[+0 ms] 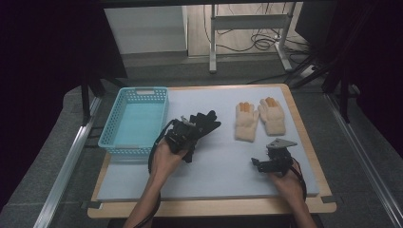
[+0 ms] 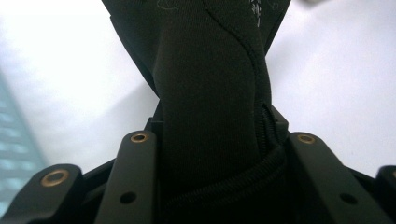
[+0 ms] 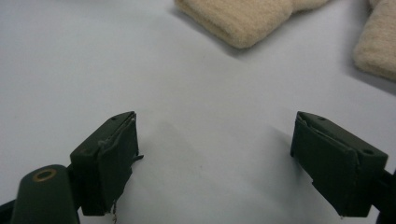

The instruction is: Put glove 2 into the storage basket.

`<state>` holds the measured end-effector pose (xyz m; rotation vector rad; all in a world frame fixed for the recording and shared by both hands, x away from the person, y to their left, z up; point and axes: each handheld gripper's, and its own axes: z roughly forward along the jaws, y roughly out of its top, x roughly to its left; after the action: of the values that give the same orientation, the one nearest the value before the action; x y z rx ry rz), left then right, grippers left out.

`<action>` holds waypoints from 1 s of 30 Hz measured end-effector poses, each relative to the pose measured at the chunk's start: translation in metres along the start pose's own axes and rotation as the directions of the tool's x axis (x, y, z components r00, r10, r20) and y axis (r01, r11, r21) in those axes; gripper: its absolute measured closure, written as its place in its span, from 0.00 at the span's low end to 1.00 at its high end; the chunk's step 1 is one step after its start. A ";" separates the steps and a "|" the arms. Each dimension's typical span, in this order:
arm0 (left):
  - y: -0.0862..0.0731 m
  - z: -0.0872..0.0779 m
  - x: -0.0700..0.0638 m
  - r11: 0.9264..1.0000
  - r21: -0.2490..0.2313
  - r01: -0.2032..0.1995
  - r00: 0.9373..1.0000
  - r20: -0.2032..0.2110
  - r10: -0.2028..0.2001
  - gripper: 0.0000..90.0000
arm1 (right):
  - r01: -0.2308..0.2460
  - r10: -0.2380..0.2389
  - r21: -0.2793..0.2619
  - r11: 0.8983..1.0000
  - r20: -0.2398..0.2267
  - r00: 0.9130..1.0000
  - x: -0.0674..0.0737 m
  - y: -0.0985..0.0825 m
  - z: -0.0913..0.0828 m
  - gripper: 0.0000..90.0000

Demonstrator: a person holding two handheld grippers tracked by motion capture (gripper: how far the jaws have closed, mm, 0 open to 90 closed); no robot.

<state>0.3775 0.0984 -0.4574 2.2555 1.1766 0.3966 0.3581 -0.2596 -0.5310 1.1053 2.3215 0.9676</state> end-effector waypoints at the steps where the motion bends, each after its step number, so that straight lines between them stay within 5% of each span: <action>1: 0.002 -0.004 0.003 1.000 -0.005 0.005 1.000 -0.009 -0.005 0.68 | 0.000 0.000 0.000 1.000 0.000 1.000 0.000 0.000 0.000 0.16; 3: 0.005 -0.008 0.007 1.000 -0.006 0.010 1.000 -0.013 -0.010 0.68 | -0.001 0.001 0.000 1.000 0.000 1.000 0.000 0.000 0.000 0.16; 13: 0.008 -0.041 0.069 0.993 -0.011 0.121 0.989 -0.087 -0.121 0.67 | 0.000 0.000 -0.001 1.000 0.000 1.000 0.000 0.000 0.000 0.16; 19: -0.004 -0.053 0.111 0.983 -0.005 0.185 0.973 -0.142 -0.184 0.67 | -0.001 0.001 -0.001 1.000 0.000 1.000 0.000 0.000 0.000 0.16; 29: -0.031 -0.056 0.171 0.955 0.042 0.295 0.931 -0.237 -0.277 0.66 | 0.000 0.000 -0.001 1.000 -0.001 1.000 0.000 0.000 0.000 0.16; 30: -0.031 -0.056 0.171 0.955 0.042 0.295 0.931 -0.237 -0.277 0.66 | 0.000 0.000 -0.001 1.000 -0.001 1.000 0.000 0.000 0.000 0.16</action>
<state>0.4273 0.2725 -0.4305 2.0974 1.6408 0.5111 0.3581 -0.2596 -0.5310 1.1044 2.3216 0.9690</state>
